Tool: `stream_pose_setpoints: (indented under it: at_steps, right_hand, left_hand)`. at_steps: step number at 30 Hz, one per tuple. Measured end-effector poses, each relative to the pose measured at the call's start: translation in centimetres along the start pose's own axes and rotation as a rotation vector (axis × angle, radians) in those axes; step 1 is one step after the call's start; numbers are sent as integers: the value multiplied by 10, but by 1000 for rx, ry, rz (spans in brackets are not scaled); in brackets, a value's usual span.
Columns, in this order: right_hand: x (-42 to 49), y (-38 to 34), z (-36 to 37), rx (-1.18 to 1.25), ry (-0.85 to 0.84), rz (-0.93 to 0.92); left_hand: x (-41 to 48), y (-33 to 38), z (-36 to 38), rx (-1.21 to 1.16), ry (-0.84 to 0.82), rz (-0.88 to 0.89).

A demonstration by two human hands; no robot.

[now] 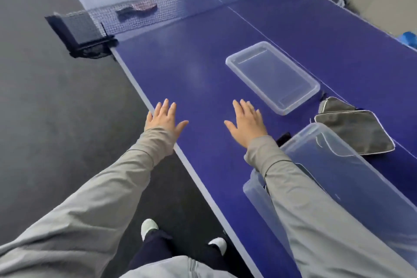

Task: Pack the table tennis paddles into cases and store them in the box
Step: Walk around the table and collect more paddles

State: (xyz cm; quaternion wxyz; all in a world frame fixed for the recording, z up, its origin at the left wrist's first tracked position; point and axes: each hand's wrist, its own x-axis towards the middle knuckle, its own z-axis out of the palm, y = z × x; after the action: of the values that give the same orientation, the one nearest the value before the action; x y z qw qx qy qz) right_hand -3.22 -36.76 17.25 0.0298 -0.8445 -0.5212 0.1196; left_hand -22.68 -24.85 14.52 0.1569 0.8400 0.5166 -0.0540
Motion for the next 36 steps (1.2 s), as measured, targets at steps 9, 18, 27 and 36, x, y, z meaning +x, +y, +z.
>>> stream_pose_setpoints:
  at_steps: [9, 18, 27, 36]
  right_hand:
    - [22, -188, 100, -105, -385, -232]
    - [32, -297, 179, -139, -632, -279]
    - [105, -345, 196, -391, -710, -285]
    - [228, -456, 212, -497, -746, -537]
  left_hand:
    - [-44, -193, 57, -73, -221, -298]
    - [-94, -325, 78, -179, -349, -504]
    - [-78, -409, 76, -221, -449, -680]
    - [25, -512, 28, -226, -434, -775]
